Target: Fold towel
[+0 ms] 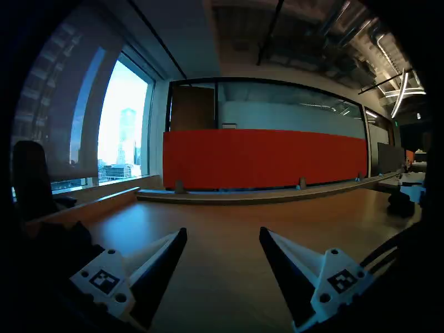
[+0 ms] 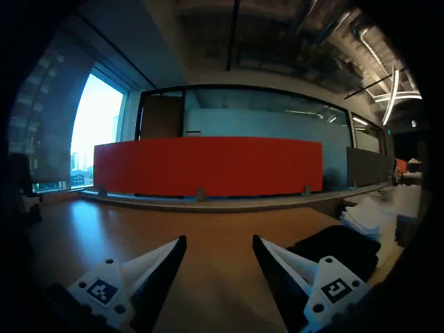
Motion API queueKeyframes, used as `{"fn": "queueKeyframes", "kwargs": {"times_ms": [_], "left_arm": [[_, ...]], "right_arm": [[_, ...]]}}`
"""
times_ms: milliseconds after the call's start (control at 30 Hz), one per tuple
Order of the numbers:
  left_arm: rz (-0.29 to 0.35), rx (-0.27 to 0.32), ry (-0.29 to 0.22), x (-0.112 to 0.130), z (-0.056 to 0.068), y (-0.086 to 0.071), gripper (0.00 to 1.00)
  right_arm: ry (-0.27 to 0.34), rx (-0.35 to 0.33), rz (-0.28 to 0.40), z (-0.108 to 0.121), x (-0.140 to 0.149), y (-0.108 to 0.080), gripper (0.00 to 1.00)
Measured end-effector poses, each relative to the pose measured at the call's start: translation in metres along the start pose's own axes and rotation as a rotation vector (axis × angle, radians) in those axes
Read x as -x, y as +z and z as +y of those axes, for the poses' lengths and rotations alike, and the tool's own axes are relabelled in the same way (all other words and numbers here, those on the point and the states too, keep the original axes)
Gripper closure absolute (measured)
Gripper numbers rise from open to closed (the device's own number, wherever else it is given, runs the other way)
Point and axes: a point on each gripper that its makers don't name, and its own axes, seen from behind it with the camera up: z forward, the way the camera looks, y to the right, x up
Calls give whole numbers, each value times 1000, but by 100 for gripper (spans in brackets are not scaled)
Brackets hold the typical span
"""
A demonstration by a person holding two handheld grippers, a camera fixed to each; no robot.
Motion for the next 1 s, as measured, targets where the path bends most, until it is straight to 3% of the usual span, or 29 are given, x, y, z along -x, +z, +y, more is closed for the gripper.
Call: {"fn": "queueKeyframes", "kwargs": {"times_ms": [1000], "left_arm": [[-1, 0, 0, -3, -1, 0, 3]], "right_arm": [[0, -1, -1, -1, 1, 1, 8]]}}
